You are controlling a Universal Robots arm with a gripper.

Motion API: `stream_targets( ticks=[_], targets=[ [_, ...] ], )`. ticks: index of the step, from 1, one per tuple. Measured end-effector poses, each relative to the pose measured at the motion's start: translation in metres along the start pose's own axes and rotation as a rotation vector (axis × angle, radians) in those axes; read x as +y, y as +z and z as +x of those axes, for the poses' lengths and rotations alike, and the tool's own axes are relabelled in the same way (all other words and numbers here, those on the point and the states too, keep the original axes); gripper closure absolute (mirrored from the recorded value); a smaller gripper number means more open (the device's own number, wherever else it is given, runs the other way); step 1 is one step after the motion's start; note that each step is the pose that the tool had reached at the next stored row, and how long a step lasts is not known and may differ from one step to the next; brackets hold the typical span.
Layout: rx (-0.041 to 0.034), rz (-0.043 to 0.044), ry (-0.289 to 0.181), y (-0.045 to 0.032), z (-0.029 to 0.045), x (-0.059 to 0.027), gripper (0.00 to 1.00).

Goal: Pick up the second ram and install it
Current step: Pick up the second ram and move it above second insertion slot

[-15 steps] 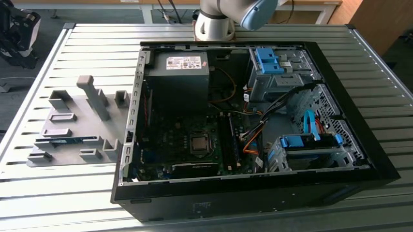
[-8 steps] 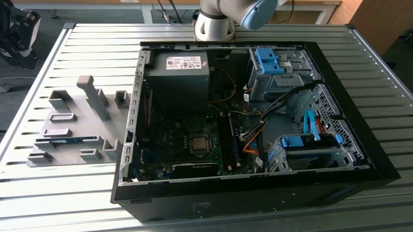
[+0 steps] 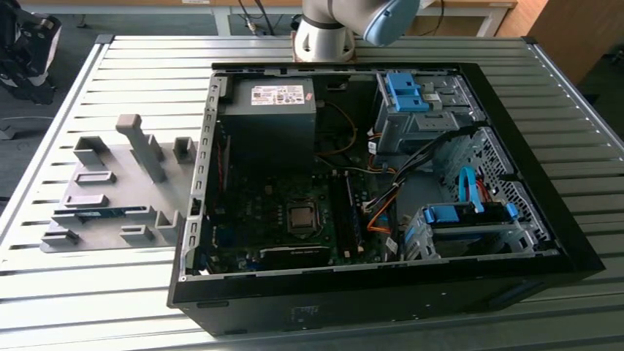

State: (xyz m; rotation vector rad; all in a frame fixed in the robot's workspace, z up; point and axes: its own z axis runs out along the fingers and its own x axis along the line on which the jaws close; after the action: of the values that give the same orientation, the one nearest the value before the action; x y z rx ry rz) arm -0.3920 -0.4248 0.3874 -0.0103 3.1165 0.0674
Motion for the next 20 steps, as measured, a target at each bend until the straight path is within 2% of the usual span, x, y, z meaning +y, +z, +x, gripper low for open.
stream_targets(
  ticks=[15,20],
  targets=[
    [0.0040,-0.0024,-0.095,0.0000,0.0005,-0.0002,0.89],
    [0.0047,-0.0027,-0.110,0.0000,0.0008,-0.0002,0.89]
  ],
)
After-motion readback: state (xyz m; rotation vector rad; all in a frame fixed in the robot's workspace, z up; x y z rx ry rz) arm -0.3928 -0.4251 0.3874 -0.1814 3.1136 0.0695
